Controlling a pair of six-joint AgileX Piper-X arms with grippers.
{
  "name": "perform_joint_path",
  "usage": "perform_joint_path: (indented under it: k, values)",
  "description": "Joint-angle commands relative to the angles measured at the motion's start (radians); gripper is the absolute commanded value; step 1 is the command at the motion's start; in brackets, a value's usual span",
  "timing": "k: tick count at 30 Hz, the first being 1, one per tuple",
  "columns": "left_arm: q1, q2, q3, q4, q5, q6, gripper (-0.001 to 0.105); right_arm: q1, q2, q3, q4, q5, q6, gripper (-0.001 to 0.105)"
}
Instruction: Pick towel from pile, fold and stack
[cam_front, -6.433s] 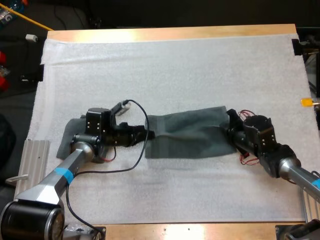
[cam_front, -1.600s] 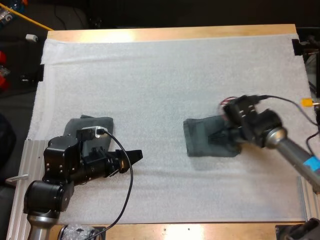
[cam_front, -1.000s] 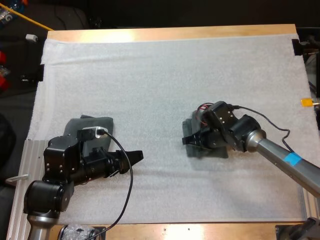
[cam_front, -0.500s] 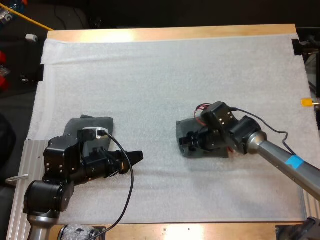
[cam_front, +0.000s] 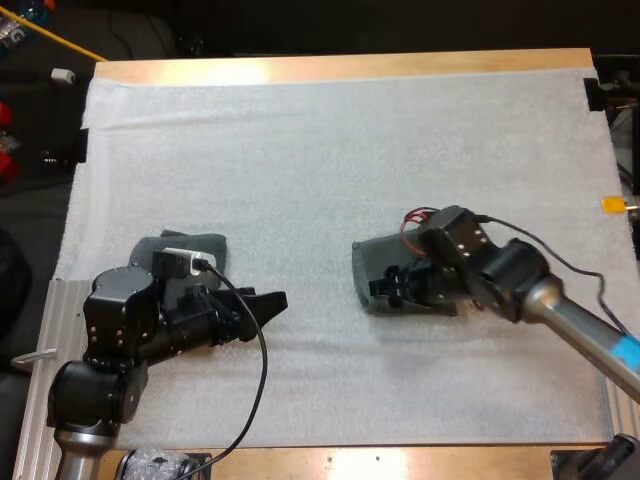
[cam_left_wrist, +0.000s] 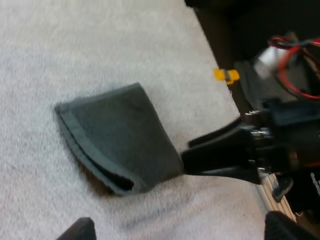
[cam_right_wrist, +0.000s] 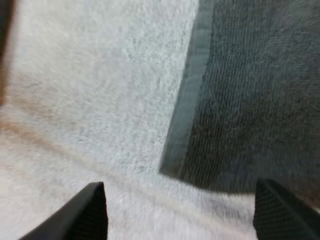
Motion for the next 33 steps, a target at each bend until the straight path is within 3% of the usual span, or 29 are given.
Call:
perform_joint_path:
  k: [1, 20, 23, 27, 31, 33]
  values:
    - [-0.005, 0.001, -0.004, -0.016, 0.006, 0.001, 0.065, 0.000, -0.024, -0.007, 0.017, 0.007, -0.004, 0.061]
    - [-0.005, 0.001, -0.004, -0.021, 0.006, 0.001, 0.065, 0.000, -0.594, -0.007, 0.302, 0.019, -0.012, 0.061]
    - [-0.005, 0.001, -0.004, -0.021, 0.008, 0.001, 0.073, 0.000, -0.666, -0.007, 0.311, 0.060, -0.012, 0.061]
    - [-0.005, 0.021, -0.004, -0.021, 0.008, 0.001, 0.073, 0.000, -0.738, -0.007, 0.311, 0.127, -0.012, 0.061]
    - [-0.050, 0.080, -0.004, -0.035, 0.000, 0.001, 0.073, 0.000, -0.764, -0.007, 0.311, 0.153, -0.012, 0.061]
    - [-0.106, 0.134, -0.004, -0.068, -0.054, -0.003, 0.073, 0.000, -0.765, -0.007, 0.317, 0.156, -0.012, 0.061]
